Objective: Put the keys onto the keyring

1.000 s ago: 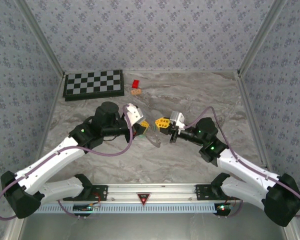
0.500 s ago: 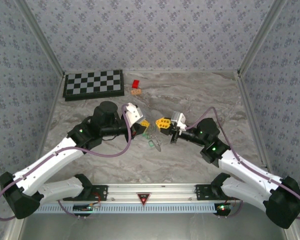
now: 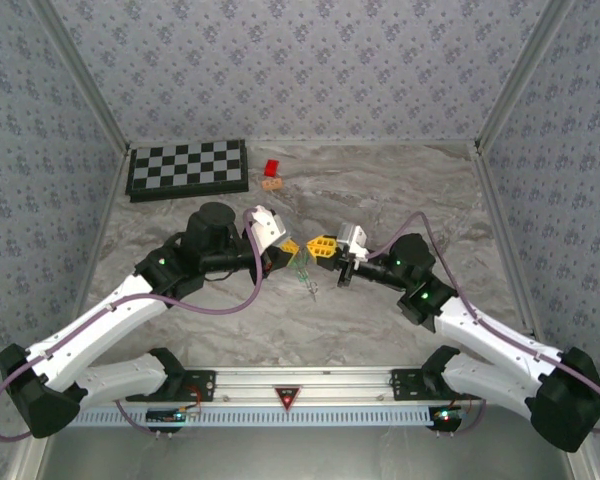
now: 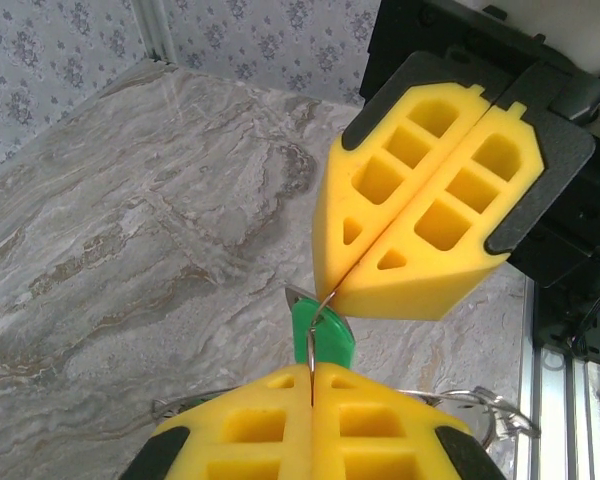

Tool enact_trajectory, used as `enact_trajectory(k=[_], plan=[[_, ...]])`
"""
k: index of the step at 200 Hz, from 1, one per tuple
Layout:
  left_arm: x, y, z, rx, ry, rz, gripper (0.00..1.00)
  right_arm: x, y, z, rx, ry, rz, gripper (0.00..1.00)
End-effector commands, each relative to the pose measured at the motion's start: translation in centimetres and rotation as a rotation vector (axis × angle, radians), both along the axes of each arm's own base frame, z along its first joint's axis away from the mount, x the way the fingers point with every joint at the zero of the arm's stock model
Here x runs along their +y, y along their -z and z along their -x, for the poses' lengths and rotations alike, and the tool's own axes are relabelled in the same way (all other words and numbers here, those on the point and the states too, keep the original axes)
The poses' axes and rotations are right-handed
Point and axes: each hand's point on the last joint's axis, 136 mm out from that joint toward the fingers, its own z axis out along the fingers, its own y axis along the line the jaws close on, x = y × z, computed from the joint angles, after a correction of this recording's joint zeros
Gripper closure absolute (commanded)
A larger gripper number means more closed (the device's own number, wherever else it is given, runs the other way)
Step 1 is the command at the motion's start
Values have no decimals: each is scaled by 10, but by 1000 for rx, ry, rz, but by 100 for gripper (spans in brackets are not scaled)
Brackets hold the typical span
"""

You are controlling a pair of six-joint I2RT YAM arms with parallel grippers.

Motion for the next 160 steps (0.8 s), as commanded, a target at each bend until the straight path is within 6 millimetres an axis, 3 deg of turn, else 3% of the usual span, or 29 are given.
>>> enact_trajectory(k=[1,160], plan=[[-1,-27,6,-56,27,58,100,3,-15,4,-39,-19,-11,100],[2,-26,1,-52,-8,47,100,-1,-12,5,-49,1,-11,100]])
